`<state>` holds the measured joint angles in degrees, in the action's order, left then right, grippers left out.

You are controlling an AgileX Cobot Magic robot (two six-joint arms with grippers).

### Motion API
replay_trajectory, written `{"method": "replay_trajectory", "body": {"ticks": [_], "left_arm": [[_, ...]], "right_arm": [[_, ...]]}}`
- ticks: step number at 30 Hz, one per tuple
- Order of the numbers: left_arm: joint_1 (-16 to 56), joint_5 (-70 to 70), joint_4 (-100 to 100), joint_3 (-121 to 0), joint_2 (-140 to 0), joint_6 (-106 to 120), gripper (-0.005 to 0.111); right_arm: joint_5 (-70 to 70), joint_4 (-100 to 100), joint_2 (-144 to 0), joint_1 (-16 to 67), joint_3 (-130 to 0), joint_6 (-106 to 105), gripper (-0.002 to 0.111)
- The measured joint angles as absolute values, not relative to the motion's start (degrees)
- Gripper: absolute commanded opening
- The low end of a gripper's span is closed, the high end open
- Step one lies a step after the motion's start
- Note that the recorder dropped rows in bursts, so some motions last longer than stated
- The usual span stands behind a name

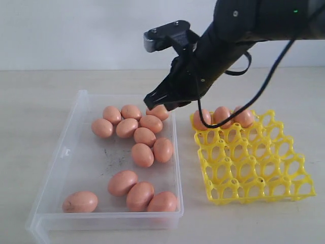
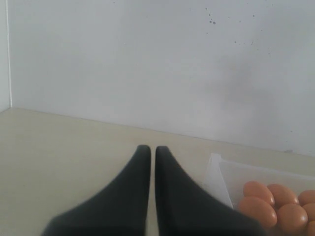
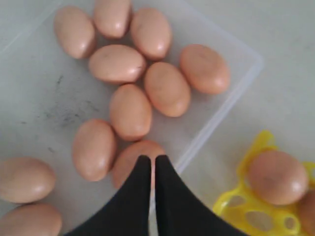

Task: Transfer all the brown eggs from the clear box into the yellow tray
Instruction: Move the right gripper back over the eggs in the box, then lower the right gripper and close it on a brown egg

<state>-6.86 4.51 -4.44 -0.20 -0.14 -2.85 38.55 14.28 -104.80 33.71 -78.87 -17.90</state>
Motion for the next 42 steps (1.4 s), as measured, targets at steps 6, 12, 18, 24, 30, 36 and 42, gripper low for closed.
{"method": "replay_trajectory", "body": {"ticks": [6,12,18,24,30,36,42], "left_arm": [[-6.86,4.51,-4.44,-0.2,-0.14,-2.85,0.004],[-6.86,4.51,-4.44,-0.2,-0.14,-2.85,0.004],[-6.86,4.51,-4.44,-0.2,-0.14,-2.85,0.004],[-6.86,4.51,-4.44,-0.2,-0.14,-2.85,0.004],[-6.86,4.51,-4.44,-0.2,-0.14,-2.85,0.004],[-6.86,4.51,-4.44,-0.2,-0.14,-2.85,0.004],[-6.86,4.51,-4.44,-0.2,-0.14,-2.85,0.004]], "right_arm": [[44.85,20.27,-113.0,33.81,-85.4,-21.01,0.035],[42.18,20.69,-116.69,36.81,-86.08,-23.6,0.063],[36.91,19.94,-118.11,40.74,-86.17,-24.85,0.058],[36.3,18.57,-119.92,41.3,-86.17,-25.09,0.058],[37.45,18.35,-122.0,41.3,-86.17,-25.09,0.058],[37.38,17.23,-123.73,41.62,-86.29,-25.09,0.054],[36.66,15.69,-124.52,41.65,-86.68,-25.41,0.0]]}}
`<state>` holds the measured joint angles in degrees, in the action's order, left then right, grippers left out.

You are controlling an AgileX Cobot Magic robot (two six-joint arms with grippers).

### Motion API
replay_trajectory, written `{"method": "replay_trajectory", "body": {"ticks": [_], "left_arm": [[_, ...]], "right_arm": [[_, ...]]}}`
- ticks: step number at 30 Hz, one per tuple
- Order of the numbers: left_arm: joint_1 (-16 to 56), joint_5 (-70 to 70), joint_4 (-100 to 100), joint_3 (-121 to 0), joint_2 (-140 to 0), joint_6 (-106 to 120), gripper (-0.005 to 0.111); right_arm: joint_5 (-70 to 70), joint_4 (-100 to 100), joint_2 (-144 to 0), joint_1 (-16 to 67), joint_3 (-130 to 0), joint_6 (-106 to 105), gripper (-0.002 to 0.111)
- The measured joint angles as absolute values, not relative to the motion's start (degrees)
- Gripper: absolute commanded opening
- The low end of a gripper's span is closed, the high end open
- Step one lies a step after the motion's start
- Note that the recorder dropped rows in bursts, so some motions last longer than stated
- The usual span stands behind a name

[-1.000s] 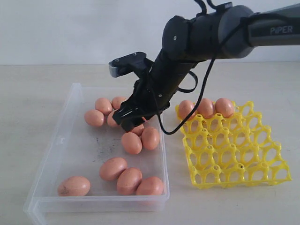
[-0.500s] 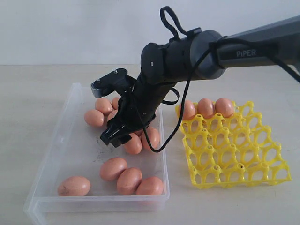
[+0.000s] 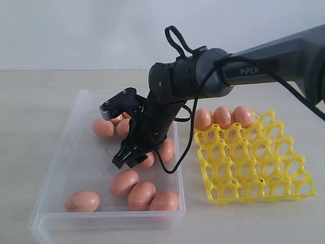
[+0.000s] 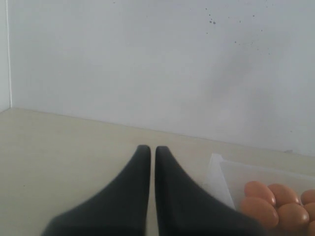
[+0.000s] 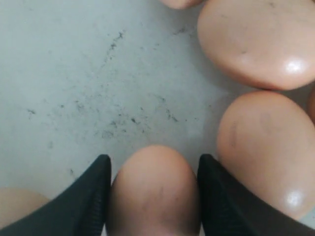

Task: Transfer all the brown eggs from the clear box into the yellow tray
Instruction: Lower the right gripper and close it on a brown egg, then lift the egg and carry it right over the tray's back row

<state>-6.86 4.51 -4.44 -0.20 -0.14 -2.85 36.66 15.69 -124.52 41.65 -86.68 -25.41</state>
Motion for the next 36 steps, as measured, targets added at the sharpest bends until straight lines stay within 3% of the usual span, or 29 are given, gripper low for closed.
{"method": "replay_trajectory", "body": {"ticks": [15,26,36], "left_arm": [[-6.86,4.51,-4.44,-0.2,-0.14,-2.85,0.004],[-6.86,4.51,-4.44,-0.2,-0.14,-2.85,0.004],[-6.86,4.51,-4.44,-0.2,-0.14,-2.85,0.004]], "right_arm": [[20.64,14.48,-112.15,41.3,-83.49,-23.52,0.0],[-12.2,15.33,-95.93,35.87,-56.09,-19.43,0.0],[-37.12,15.47,-87.77,21.72,-33.98,-9.16,0.0]]}}
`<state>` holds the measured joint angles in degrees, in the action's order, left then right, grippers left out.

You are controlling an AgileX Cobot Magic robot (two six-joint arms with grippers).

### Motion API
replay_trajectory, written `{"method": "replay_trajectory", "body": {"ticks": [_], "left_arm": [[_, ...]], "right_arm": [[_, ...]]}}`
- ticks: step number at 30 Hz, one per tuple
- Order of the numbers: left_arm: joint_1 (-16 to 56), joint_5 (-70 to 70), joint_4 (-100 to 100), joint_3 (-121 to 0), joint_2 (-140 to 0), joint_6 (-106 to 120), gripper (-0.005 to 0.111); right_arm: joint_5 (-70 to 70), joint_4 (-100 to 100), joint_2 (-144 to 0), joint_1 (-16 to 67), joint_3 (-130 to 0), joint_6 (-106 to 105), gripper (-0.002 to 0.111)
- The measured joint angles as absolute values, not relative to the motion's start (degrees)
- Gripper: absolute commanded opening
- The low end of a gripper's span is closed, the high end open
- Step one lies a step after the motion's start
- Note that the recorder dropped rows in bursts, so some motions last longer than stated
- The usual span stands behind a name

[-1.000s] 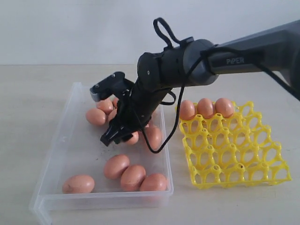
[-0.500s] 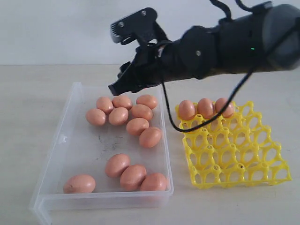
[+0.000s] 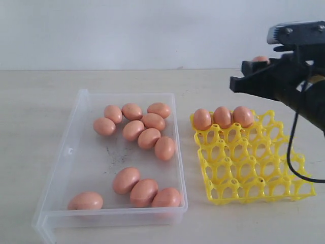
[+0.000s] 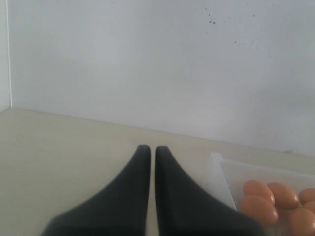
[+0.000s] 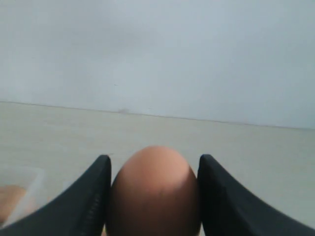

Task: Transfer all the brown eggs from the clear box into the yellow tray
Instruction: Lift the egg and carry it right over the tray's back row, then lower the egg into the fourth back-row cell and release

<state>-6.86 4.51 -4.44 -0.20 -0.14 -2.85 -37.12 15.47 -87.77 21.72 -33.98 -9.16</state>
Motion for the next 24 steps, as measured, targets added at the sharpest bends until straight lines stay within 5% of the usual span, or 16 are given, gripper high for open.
{"method": "replay_trajectory", "body": {"ticks": [8,24], "left_arm": [[-6.86,4.51,-4.44,-0.2,-0.14,-2.85,0.004],[-6.86,4.51,-4.44,-0.2,-0.14,-2.85,0.004]], "right_arm": [[-41.6,3.4,-93.29,11.23,-31.59,3.5,0.0],[-56.06,-0.65,-109.51,10.13,-31.72,5.94,0.0]]}}
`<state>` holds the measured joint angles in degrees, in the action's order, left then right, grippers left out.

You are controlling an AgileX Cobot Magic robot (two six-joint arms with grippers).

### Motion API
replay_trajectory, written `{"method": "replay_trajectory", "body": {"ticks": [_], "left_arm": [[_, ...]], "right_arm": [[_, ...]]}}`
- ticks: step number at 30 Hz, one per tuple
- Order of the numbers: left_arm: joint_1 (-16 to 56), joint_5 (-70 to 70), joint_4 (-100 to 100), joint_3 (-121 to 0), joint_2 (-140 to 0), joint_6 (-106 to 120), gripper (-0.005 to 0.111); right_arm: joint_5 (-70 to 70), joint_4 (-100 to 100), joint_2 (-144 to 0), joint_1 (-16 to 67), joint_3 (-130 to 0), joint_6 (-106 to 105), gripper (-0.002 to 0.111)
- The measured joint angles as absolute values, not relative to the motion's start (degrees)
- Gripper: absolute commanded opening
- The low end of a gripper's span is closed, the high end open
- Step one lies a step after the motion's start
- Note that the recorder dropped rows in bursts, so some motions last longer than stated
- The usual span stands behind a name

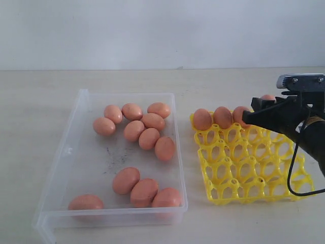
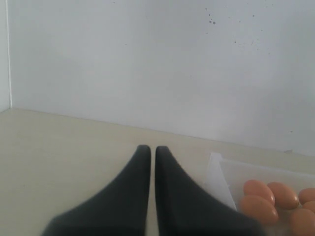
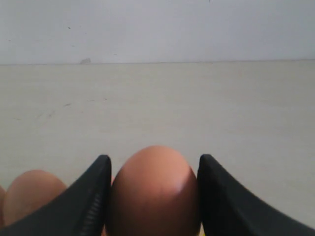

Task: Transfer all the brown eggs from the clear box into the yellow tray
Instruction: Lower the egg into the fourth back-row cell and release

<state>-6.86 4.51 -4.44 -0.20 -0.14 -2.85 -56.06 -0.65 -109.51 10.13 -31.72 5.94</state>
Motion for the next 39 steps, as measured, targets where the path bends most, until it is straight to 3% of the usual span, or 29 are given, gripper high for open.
{"method": "replay_trajectory", "body": {"ticks": [26,29,36,39], "left_arm": [[-6.86,4.51,-4.44,-0.2,-0.14,-2.85,0.004],[-6.86,4.51,-4.44,-0.2,-0.14,-2.85,0.004],[-6.86,4.51,-4.44,-0.2,-0.14,-2.85,0.004],[-6.86,4.51,-4.44,-0.2,-0.14,-2.85,0.004]], "right_arm": [[-53.69,2.14,-116.52,10.0,-37.72,4.25,0.001],[-53.46,2.14,-116.52,10.0,-37.72,4.25,0.01],[-53.13,2.14,-116.52,10.0,-37.72,4.25,0.052],[-52.9,2.14,-116.52,10.0,-37.81,4.25,0.054]]}}
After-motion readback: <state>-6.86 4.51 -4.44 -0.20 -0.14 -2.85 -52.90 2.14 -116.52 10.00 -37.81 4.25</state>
